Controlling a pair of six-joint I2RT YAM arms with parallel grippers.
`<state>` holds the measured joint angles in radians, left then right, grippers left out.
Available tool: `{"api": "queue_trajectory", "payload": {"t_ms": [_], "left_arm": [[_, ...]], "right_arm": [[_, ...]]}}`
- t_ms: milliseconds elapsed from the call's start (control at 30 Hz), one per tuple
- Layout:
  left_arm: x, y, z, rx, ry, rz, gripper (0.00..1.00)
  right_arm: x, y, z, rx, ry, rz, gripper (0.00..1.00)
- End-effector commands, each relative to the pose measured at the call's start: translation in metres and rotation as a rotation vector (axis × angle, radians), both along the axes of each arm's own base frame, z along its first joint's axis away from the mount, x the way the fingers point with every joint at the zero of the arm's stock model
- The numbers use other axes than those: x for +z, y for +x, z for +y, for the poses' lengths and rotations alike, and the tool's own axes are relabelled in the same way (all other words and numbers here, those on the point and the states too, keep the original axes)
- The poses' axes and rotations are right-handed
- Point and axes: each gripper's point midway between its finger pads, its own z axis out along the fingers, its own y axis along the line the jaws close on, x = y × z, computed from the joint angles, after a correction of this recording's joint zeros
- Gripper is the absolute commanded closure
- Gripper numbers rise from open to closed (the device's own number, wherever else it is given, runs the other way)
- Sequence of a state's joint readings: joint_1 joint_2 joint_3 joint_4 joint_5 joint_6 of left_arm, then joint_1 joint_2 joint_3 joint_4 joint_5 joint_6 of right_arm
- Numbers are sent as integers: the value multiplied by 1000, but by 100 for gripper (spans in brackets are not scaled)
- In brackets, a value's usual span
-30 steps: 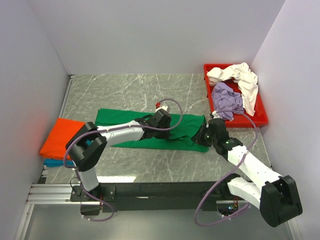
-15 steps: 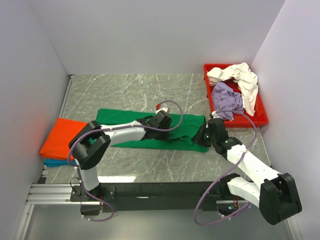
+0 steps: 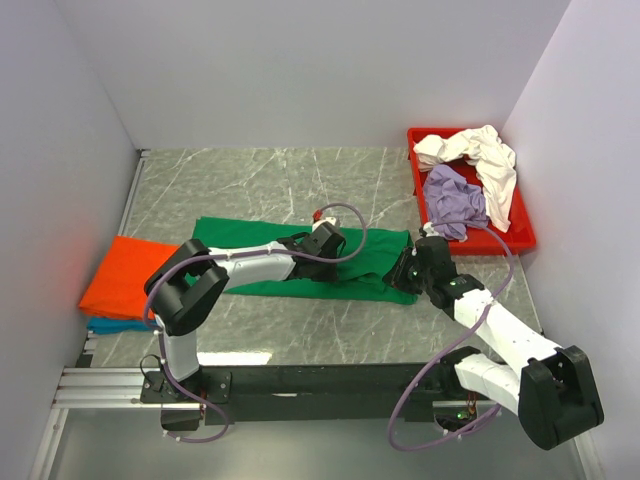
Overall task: Fold and stack the t-shirts
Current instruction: Fold the tshirt
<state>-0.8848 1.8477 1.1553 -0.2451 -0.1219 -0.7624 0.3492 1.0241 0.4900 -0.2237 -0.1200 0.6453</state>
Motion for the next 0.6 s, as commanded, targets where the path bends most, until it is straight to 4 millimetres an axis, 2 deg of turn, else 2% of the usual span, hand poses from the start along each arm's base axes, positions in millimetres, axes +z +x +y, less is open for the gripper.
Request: {"api": "queue_trajectory", "payload": {"t_ms": [0,300,567], "left_arm": [[17,13,-12,22,-42,-37,80],[28,18,-2,64,-42,-41,95],[35,21,17,92,-49,-46,99]], "right_arm": [[15,13,4,4,6,-67,70],[11,12,3,2,3,-62,71],[10,12,3,0,3,-58,71]]}}
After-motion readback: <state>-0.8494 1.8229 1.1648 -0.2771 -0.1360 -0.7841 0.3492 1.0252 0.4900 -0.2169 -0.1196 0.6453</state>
